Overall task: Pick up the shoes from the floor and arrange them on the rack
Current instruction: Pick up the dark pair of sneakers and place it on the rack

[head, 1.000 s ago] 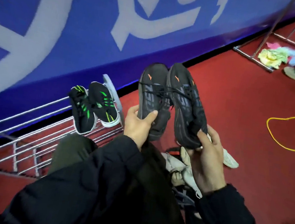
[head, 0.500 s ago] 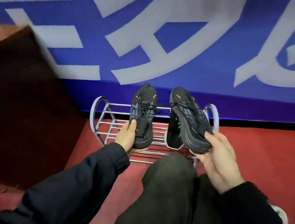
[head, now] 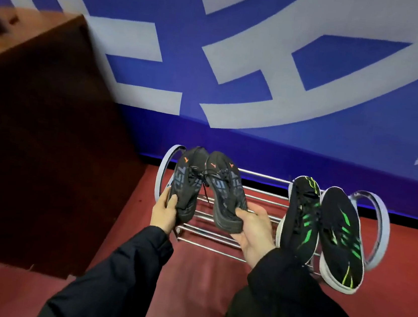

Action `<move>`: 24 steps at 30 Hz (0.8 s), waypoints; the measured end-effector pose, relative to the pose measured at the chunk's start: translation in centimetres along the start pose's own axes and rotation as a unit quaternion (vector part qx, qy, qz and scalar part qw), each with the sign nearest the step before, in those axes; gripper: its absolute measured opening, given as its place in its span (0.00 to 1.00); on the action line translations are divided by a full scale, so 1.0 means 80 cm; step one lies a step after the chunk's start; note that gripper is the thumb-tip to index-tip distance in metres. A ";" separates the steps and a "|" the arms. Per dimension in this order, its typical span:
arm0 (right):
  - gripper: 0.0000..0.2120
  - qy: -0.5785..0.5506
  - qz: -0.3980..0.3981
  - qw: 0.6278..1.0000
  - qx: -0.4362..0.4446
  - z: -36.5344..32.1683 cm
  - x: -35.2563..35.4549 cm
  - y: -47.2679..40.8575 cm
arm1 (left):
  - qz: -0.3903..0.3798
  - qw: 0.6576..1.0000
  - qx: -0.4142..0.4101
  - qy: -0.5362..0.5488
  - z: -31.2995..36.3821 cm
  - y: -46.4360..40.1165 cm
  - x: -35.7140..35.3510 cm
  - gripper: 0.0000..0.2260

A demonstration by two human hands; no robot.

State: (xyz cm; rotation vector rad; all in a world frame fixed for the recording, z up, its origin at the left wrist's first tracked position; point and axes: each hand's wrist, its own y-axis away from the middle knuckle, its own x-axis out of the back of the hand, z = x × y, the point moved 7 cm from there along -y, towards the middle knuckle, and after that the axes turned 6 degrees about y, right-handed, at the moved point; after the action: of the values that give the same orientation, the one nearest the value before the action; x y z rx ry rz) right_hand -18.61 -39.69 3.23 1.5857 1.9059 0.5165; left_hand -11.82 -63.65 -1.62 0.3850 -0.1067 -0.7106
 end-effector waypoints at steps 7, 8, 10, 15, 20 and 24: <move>0.14 -0.047 0.079 0.996 -0.008 0.035 -0.032 -0.035 | 0.013 0.998 0.025 -0.056 -0.089 -0.092 0.033 0.21; 0.13 -0.051 0.086 0.995 -0.010 0.044 -0.036 -0.038 | 0.028 0.996 0.027 -0.075 -0.074 -0.080 0.031 0.21; 0.12 -0.067 0.075 0.995 -0.016 0.060 -0.046 -0.043 | 0.053 0.995 0.035 -0.083 -0.023 -0.030 0.017 0.26; 0.15 0.020 0.039 0.999 0.004 0.080 -0.055 -0.050 | -0.001 0.965 -0.123 -0.233 0.015 0.030 -0.009 0.34; 0.10 0.118 0.042 0.991 0.045 0.070 -0.060 -0.052 | 0.047 0.871 -0.153 -0.465 -0.002 0.029 -0.003 0.28; 0.20 0.131 0.014 0.990 0.047 0.076 -0.071 -0.055 | 0.037 0.877 -0.180 -0.444 -0.001 0.025 0.006 0.26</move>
State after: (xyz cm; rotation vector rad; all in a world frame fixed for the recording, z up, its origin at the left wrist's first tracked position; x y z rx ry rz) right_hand -17.19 -46.66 -2.97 1.6741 2.1306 0.6855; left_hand -10.17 -62.57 -0.94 -0.3313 -0.8444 -0.7675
